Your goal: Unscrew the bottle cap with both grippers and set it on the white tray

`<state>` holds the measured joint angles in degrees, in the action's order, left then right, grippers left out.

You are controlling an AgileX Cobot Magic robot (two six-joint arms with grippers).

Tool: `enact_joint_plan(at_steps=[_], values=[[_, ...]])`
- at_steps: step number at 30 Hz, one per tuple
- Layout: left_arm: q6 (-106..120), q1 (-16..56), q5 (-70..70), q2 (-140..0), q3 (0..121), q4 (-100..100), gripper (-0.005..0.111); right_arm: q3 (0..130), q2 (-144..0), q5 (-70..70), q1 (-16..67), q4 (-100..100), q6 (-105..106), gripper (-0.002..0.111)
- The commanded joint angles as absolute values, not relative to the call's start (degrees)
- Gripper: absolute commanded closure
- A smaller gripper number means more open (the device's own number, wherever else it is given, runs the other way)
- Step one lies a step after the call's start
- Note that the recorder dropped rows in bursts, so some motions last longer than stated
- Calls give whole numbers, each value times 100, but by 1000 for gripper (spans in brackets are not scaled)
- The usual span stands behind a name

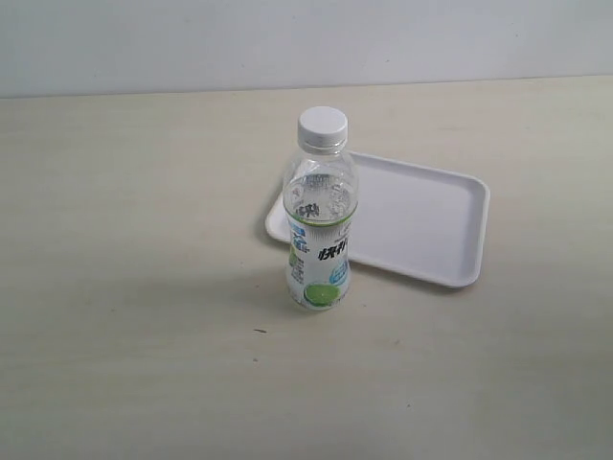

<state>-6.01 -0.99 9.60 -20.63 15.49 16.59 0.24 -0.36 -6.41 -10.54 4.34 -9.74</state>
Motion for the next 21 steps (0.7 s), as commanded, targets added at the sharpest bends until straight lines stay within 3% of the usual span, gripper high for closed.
enact_joint_plan(at_steps=[1,8,11,13,16,18,21], values=[[-1316,-55,-89,-3647,2852,-145,107,0,0,-631,-1035,442,-972,108],[140,78,-2732,-5627,4661,-303,107,0,0,-631,-1035,442,-972,108],[2306,628,-5522,-7060,5850,0,107,0,0,-631,-1035,442,-972,108],[3164,785,-6536,-7679,6290,478,107,0,0,-631,-1035,442,-972,108],[5241,797,-6105,-7881,5997,2663,107,0,0,-631,-1035,442,-972,108],[7853,810,-5435,-7884,5318,5629,107,0,0,-631,-1035,442,-972,108],[10051,810,-5484,-7884,4548,7497,107,0,0,-631,-1035,442,-972,108]])
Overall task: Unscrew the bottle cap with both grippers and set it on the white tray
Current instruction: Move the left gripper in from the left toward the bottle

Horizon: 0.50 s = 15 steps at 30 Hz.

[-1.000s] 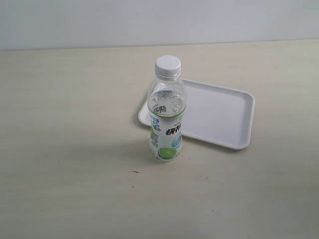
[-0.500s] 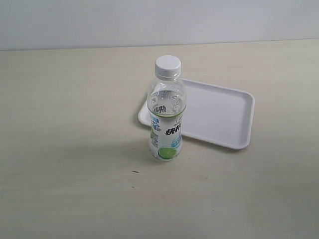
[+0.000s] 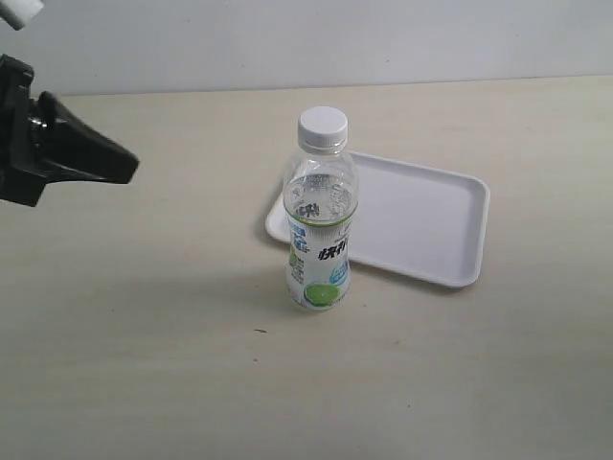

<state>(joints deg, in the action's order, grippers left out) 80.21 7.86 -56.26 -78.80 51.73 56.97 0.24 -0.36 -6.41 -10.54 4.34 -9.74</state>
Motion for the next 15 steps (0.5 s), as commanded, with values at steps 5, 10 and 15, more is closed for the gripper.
enact_joint_plan(at_steps=[5,10,15], values=[[12017,810,-5348,-8029,3531,8944,107,0,0,-631,-1035,442,-972,108],[12017,810,-5064,-8182,3470,9038,107,0,0,-631,-1035,442,-972,108],[10293,810,-3257,-8251,3643,9558,107,0,0,-631,-1035,442,-972,108]])
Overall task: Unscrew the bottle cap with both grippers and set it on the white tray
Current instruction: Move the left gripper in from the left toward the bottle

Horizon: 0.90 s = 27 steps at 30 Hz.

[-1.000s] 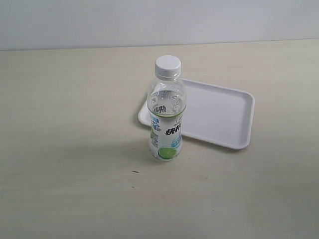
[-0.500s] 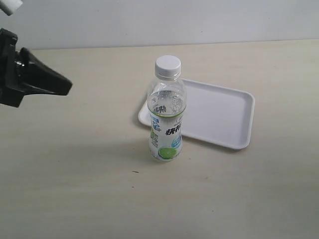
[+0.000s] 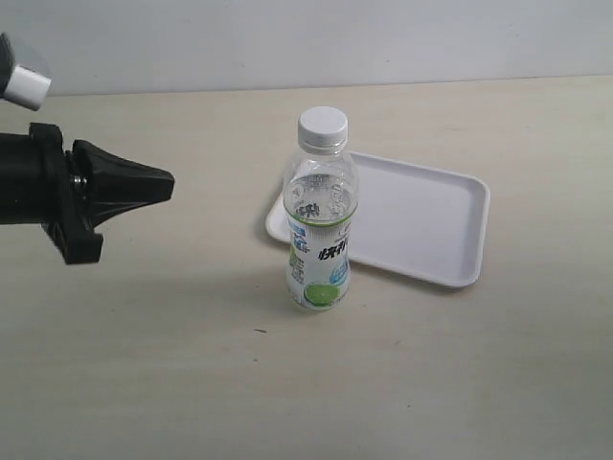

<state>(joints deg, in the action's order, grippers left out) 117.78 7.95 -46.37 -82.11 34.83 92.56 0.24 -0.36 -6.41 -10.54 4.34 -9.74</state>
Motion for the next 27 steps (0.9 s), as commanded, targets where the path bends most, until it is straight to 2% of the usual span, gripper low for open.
enact_joint_plan(at_steps=[1,3,7,12,18,27], values=[[9401,810,-2718,-8251,3733,9434,107,0,0,-631,-1035,442,-972,108],[8643,798,-1928,-8251,3873,9205,107,0,0,-631,-1035,442,-972,108],[9093,798,-615,-8251,4065,9995,107,0,0,-631,-1035,442,-972,108],[8945,798,-154,-8239,4420,9995,107,0,0,-631,-1035,442,-972,108],[7096,798,1150,-8204,4730,9860,107,0,0,-631,-1035,442,-972,108],[935,810,1606,-7904,4927,2985,107,0,0,-631,-1035,442,-972,108]])
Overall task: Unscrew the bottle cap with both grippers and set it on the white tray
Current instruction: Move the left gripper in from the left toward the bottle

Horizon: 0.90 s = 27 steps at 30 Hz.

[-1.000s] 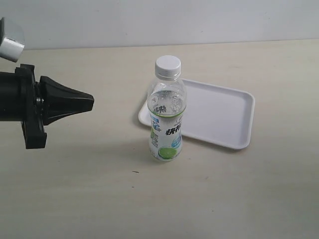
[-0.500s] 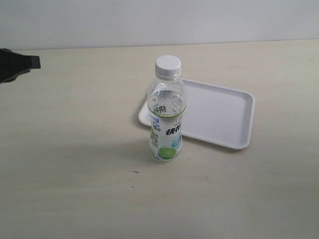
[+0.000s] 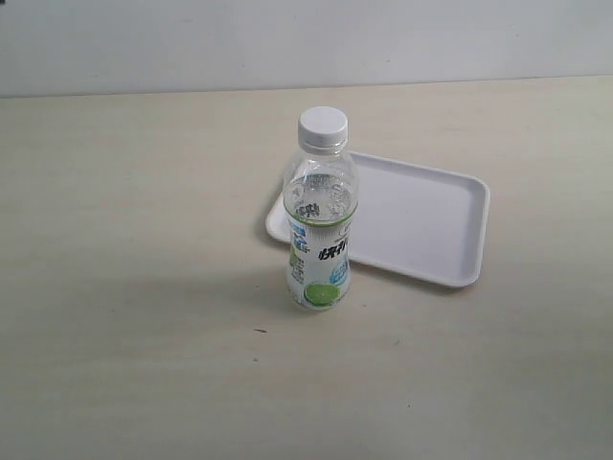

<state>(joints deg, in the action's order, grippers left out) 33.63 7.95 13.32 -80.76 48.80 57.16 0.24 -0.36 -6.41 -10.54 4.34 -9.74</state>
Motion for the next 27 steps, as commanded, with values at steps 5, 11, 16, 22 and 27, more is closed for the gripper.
enact_joint_plan(at_steps=[5,11,16,22,27], values=[[-1704,810,2250,-7818,4808,-1607,107,0,0,-631,-1035,442,-972,108],[-3387,660,4666,-7937,3912,-4094,107,0,0,-631,-1035,442,-972,108],[-2900,622,5451,-8012,3232,-4603,107,0,0,-631,-1035,442,-972,108],[-3107,622,5213,-8163,3201,-5673,107,0,0,-631,-1035,442,-972,108],[-3067,622,5128,-8450,3201,-7045,107,0,0,-631,-1035,442,-972,108]])
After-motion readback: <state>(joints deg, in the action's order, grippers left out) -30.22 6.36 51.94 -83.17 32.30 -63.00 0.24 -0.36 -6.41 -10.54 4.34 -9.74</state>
